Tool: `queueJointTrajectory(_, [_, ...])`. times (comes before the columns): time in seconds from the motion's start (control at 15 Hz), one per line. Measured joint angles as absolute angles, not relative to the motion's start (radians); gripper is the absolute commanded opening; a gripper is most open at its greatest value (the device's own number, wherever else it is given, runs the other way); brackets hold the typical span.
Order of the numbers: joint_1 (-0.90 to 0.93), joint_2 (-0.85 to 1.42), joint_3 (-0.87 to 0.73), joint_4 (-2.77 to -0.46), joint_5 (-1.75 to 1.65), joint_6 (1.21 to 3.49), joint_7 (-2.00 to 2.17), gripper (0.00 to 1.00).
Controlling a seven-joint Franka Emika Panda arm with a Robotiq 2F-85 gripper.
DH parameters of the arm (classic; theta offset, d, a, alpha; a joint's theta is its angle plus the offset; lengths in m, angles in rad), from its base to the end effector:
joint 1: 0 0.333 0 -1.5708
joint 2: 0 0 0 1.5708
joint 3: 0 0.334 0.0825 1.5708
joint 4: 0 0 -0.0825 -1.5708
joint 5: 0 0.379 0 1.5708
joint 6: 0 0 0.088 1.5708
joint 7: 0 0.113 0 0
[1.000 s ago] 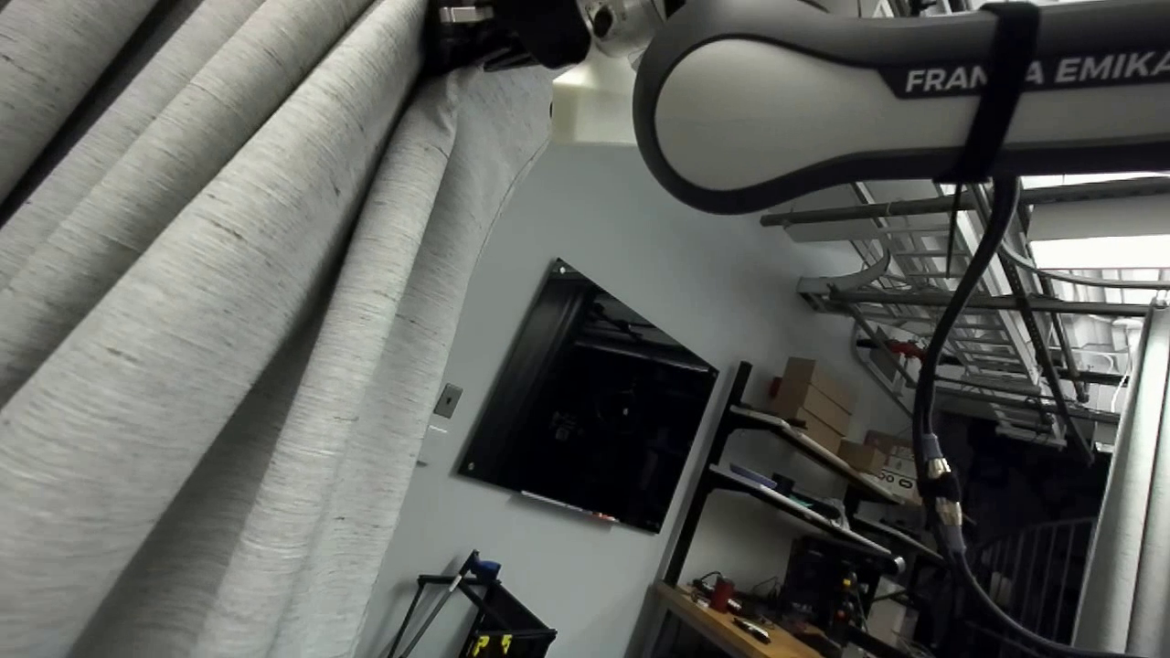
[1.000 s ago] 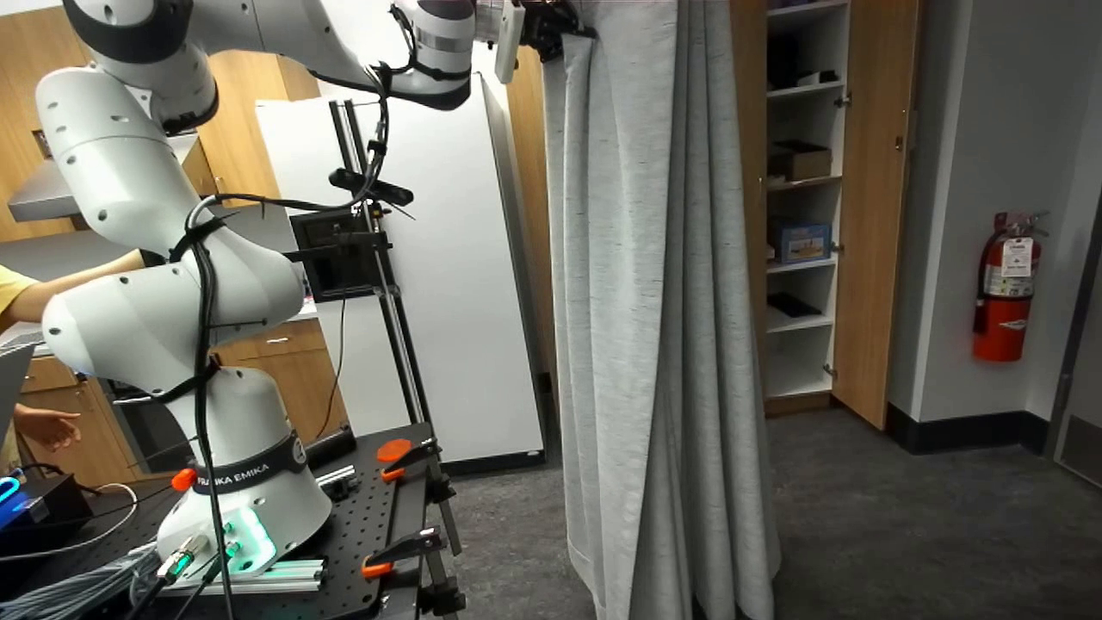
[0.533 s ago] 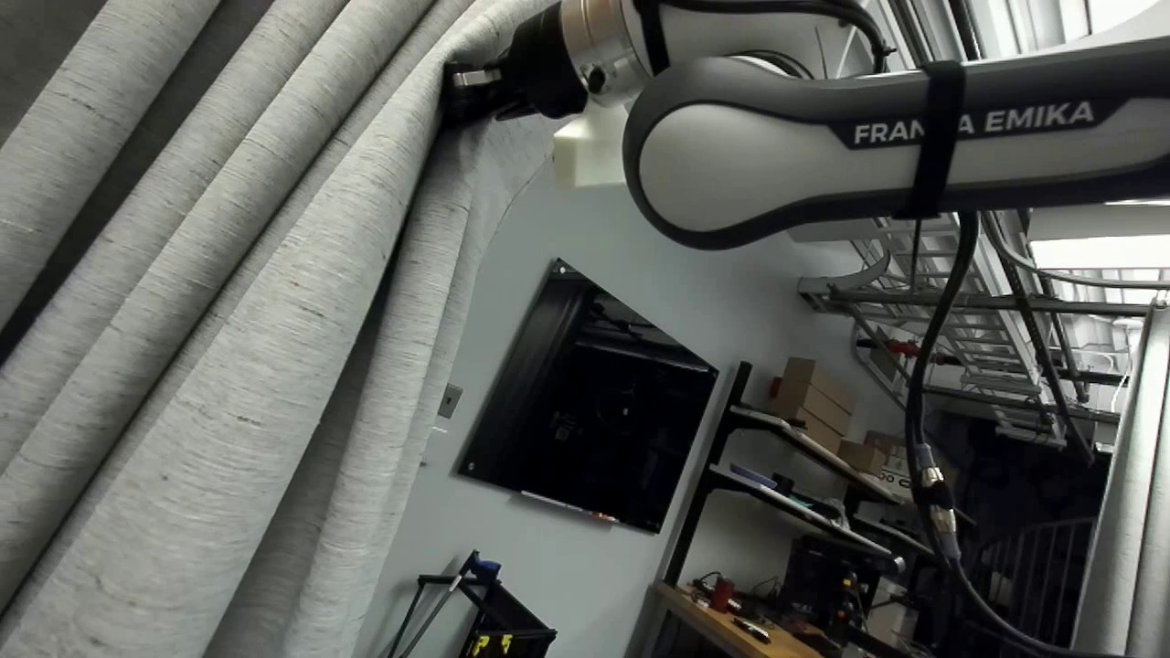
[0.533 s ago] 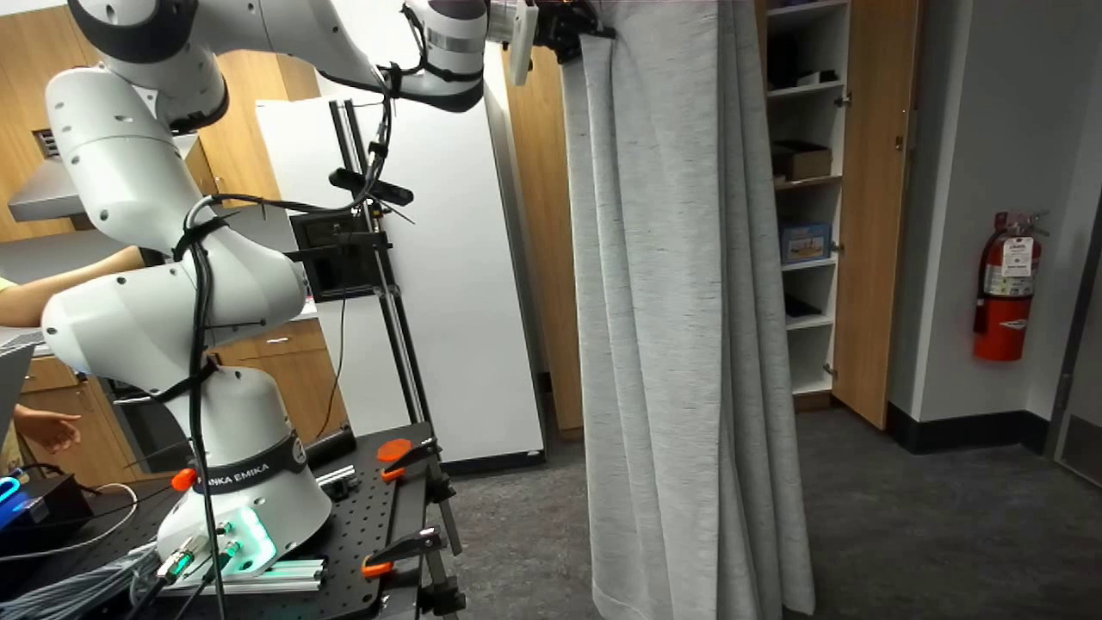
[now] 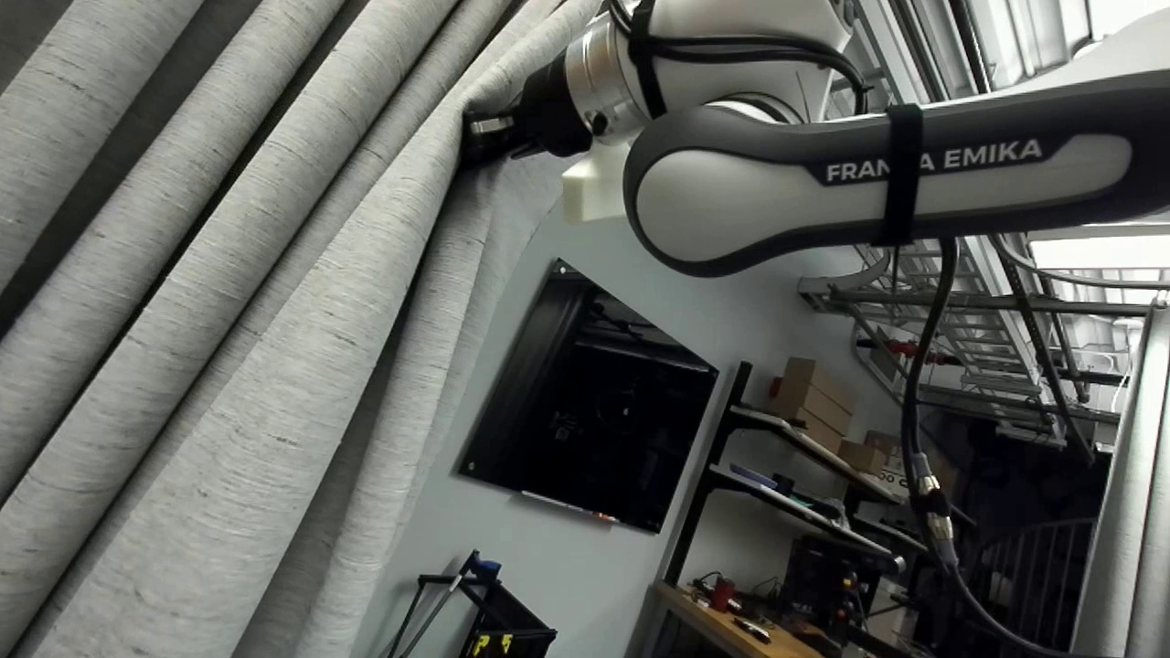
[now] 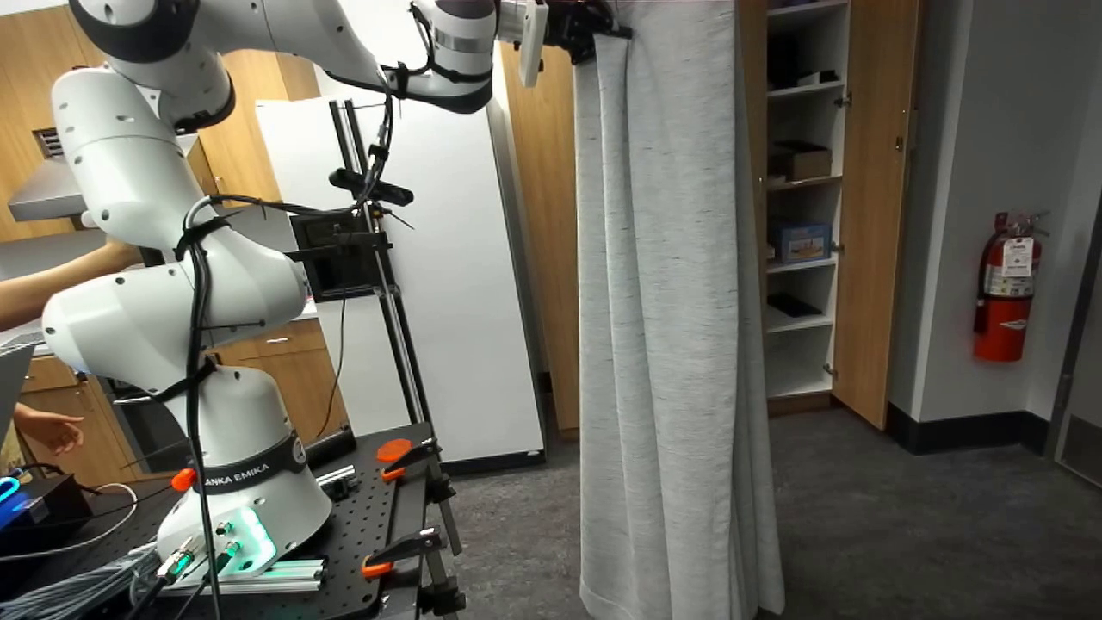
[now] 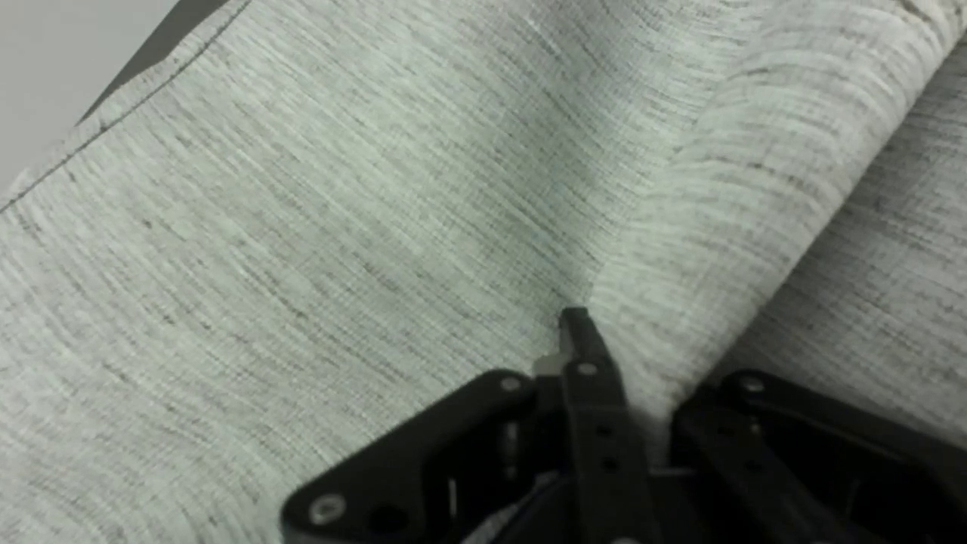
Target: Open the curtain and close it
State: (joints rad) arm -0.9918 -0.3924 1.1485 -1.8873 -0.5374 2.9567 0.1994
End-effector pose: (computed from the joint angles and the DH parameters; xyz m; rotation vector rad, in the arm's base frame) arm 0.5206 0.2406 0.7014 2.0506 0.6936 1.5441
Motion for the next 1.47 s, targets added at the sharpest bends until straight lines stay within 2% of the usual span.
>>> queueJointTrajectory(0.33, [-1.007,-0.392,1.118,-1.916,-0.537,2.957,0.199,0.01])
queueJointTrajectory(0.4, [-1.007,-0.392,1.115,-1.918,-0.535,2.956,0.199,0.28])
queueJointTrajectory(0.53, [-1.007,-0.392,1.112,-1.919,-0.534,2.945,0.199,0.36])
queueJointTrajectory(1.07, [-0.987,-0.391,1.117,-1.960,-0.535,2.846,0.199,0.98])
queueJointTrajectory(1.47, [-0.938,-0.390,1.106,-1.966,-0.535,2.664,0.198,1.00])
